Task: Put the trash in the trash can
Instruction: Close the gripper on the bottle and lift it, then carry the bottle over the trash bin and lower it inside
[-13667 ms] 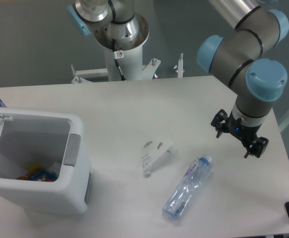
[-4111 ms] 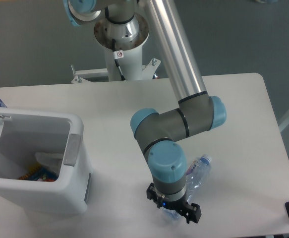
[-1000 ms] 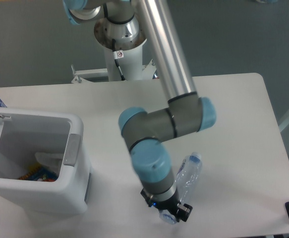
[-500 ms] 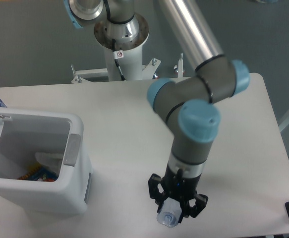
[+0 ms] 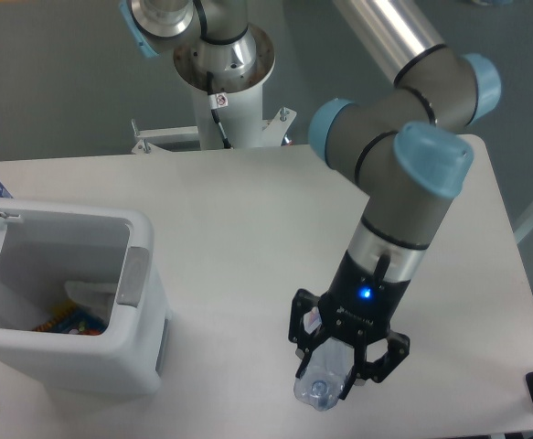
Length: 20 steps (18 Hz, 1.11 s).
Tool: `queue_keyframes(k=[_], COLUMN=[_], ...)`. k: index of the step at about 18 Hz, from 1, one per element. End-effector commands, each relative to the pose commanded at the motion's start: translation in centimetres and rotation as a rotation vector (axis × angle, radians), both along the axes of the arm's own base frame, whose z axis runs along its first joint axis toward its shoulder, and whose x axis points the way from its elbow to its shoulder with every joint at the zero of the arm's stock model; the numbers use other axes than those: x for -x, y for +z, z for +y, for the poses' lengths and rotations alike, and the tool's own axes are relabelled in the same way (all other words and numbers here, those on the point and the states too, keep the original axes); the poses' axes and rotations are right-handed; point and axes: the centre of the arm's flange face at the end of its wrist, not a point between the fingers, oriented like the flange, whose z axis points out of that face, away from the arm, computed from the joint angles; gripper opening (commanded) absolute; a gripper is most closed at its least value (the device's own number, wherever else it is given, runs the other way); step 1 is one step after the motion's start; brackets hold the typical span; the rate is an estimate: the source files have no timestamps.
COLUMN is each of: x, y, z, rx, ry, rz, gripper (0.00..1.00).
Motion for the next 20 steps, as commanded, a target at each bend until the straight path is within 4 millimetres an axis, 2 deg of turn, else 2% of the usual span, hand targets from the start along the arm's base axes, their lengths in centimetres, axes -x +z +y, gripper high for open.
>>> queue_keyframes(k=[5, 9, 15, 20], x=[-1.8, -2.3, -3.8, -5.9], y=[3.3, 3.7, 6.8, 9.3], z=[-0.3, 0.0, -0.3, 0.9], rx=[-0.063, -0.084, -0.155, -0.201], ry=[-0.005, -0.011, -0.03, -0.072], rz=[-0.037, -0.059, -0.085, -0.083], gripper=[0.45, 0.45, 0.45, 0.45])
